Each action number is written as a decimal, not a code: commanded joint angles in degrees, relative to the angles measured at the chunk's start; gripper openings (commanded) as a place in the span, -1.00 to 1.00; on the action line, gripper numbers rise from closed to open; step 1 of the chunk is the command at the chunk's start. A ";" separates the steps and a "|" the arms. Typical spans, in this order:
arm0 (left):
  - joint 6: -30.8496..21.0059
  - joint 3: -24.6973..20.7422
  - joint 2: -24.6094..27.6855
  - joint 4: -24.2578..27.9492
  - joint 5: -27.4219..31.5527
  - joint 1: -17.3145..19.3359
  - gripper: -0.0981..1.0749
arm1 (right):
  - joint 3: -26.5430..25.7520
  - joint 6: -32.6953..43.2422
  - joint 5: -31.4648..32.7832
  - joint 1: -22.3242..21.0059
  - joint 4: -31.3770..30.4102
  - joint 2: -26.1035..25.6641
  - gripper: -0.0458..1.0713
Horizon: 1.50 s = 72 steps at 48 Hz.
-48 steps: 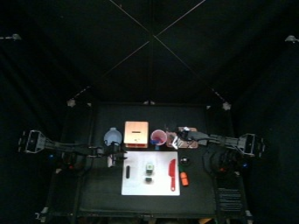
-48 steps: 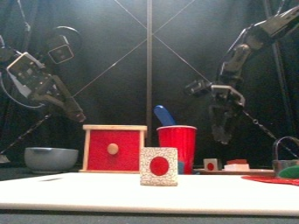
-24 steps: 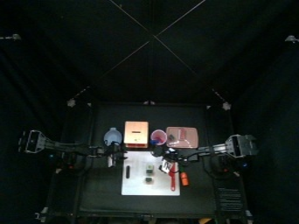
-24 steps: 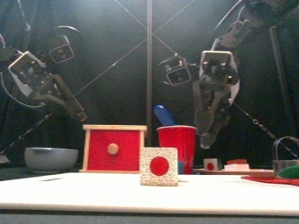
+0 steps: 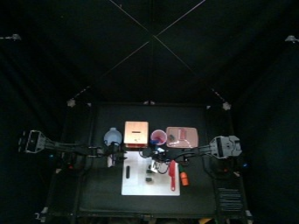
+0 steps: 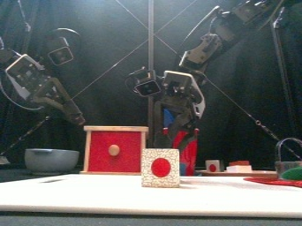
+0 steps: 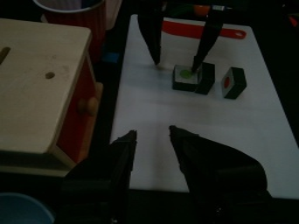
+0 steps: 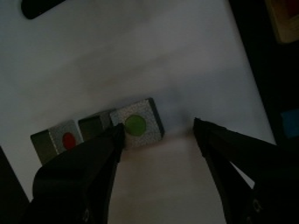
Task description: Place cut sushi roll onto plate
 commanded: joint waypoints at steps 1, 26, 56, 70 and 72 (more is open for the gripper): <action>0.00 -0.44 0.00 -0.09 -0.26 -0.09 0.48 | -1.76 -0.18 0.26 0.00 -0.09 -1.05 0.77; 0.00 -0.62 0.00 -0.70 -0.26 -0.09 0.48 | -3.60 -1.14 4.66 1.32 0.18 -1.23 0.77; 0.00 -0.53 0.00 -1.49 -0.26 0.09 0.48 | -5.01 -1.05 5.36 1.49 -0.53 2.81 0.76; 0.00 -0.35 0.00 -1.76 -0.26 0.09 0.48 | -4.83 -0.79 5.45 1.41 -0.53 2.64 0.55; 0.00 -0.35 0.00 -1.85 -0.26 0.09 0.48 | -4.66 -0.62 5.62 1.32 -0.62 2.46 0.53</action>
